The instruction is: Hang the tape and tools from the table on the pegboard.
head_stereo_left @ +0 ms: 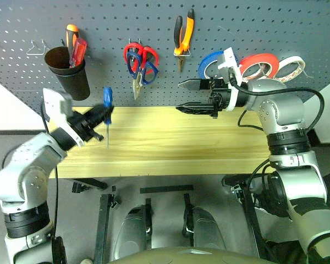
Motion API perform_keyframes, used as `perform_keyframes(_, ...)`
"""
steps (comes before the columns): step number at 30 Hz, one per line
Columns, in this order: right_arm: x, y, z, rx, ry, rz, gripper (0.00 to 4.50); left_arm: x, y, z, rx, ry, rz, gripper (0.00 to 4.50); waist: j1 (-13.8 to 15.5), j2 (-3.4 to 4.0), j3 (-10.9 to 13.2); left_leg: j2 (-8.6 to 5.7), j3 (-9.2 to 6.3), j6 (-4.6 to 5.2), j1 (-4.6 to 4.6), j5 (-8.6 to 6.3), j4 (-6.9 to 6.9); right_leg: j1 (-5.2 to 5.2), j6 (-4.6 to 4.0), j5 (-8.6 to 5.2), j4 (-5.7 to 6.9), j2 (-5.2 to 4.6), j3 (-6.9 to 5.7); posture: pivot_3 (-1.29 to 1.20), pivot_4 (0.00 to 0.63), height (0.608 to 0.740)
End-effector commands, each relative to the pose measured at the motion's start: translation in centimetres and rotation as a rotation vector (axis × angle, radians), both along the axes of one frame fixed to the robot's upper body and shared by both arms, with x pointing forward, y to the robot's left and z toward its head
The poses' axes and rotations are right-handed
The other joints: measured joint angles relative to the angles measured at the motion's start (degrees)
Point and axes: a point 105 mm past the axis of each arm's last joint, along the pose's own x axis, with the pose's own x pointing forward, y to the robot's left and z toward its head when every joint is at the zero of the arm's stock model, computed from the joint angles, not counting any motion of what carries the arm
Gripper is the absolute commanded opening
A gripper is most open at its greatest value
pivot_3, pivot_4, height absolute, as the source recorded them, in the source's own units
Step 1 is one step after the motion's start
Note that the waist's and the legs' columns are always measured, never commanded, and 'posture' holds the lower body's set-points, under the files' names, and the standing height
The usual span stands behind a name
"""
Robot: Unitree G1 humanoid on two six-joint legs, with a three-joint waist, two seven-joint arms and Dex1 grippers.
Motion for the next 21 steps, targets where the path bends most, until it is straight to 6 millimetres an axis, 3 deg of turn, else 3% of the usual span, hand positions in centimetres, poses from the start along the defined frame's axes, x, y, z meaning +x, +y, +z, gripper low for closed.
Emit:
perform_keyframes(1,-0.7,-0.3,4.4,0.117,-0.094,0.012,4.5,-1.4,1.5,5.4,-0.053,-0.25,0.013,0.52,0.0,-0.04,-0.5,0.0,-0.01,0.0,-0.02,0.0,0.01,0.0,0.0,0.0,0.0,0.0,-0.02,0.13,0.114,0.74)
perform_keyframes(7,-0.8,-0.2,6.2,0.153,-0.15,-0.007,4.5,-0.4,3.2,8.8,-0.103,-0.439,0.069,0.52,0.1,-0.2,-2.5,-0.03,-0.01,0.0,-0.05,0.0,-0.04,0.01,0.01,0.0,-0.05,0.02,-0.15,0.11,0.09,0.74)
perform_keyframes(13,-1.1,-0.2,7.9,0.196,-0.203,-0.024,4.5,1.3,3.8,10.1,-0.083,-0.499,0.098,0.52,-0.1,-0.22,-3.6,-0.03,0.0,0.0,-0.05,0.01,0.02,0.03,0.01,0.01,-0.04,0.02,-0.14,0.08,0.069,0.74)
perform_keyframes(21,-1.2,-0.3,8.0,0.201,-0.228,-0.049,4.5,3.8,5.1,11.7,-0.041,-0.566,0.185,0.52,-0.3,-0.31,-4.5,-0.03,0.0,-0.01,-0.05,0.01,0.03,0.03,0.01,0.01,-0.03,0.03,-0.16,0.05,0.063,0.74)
